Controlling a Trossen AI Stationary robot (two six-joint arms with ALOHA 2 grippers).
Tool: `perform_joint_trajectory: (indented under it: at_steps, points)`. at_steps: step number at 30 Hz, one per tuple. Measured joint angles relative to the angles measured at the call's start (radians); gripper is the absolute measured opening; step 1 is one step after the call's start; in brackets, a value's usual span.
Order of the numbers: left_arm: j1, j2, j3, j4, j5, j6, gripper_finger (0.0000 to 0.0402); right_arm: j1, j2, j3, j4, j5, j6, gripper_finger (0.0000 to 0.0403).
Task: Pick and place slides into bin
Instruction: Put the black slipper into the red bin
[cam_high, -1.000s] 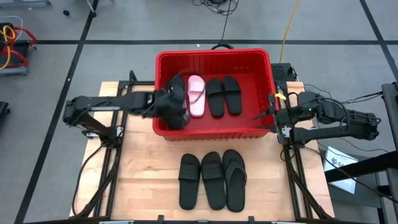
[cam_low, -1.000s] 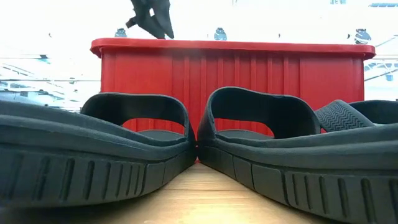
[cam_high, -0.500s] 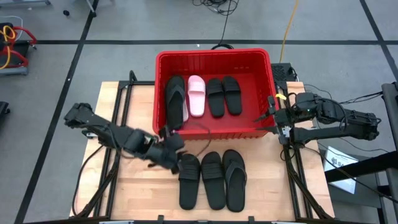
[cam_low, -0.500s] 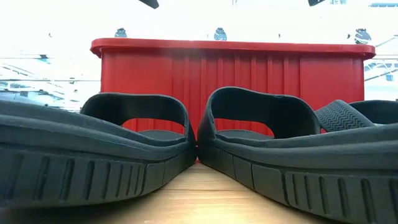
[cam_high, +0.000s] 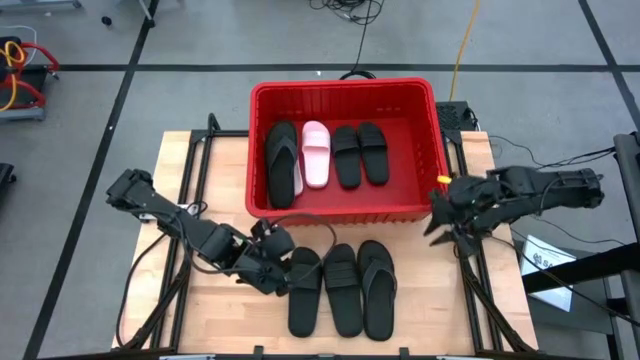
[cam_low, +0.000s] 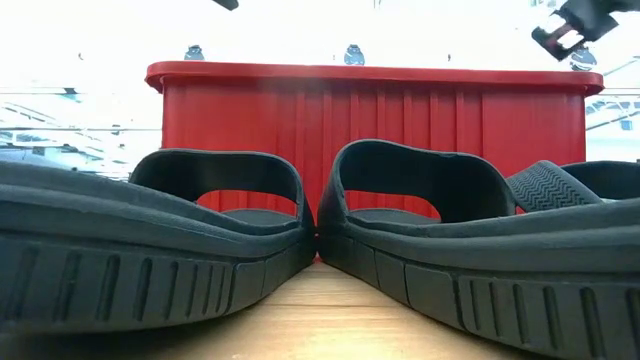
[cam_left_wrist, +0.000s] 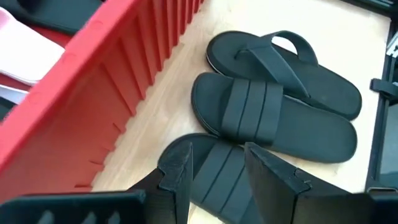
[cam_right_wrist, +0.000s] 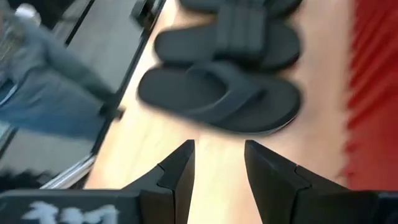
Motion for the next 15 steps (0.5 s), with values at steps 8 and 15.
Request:
perform_joint_trajectory:
  at_steps: [8,15]
  points:
    - [0.001,0.001,0.0,0.0,0.005,-0.011,0.014,0.225,0.109,-0.027,-0.007,0.0,0.105,0.013]
    - [0.0,0.0,0.0,0.002,0.005,-0.005,0.014,0.324,0.155,-0.209,0.219,0.001,0.179,0.013]
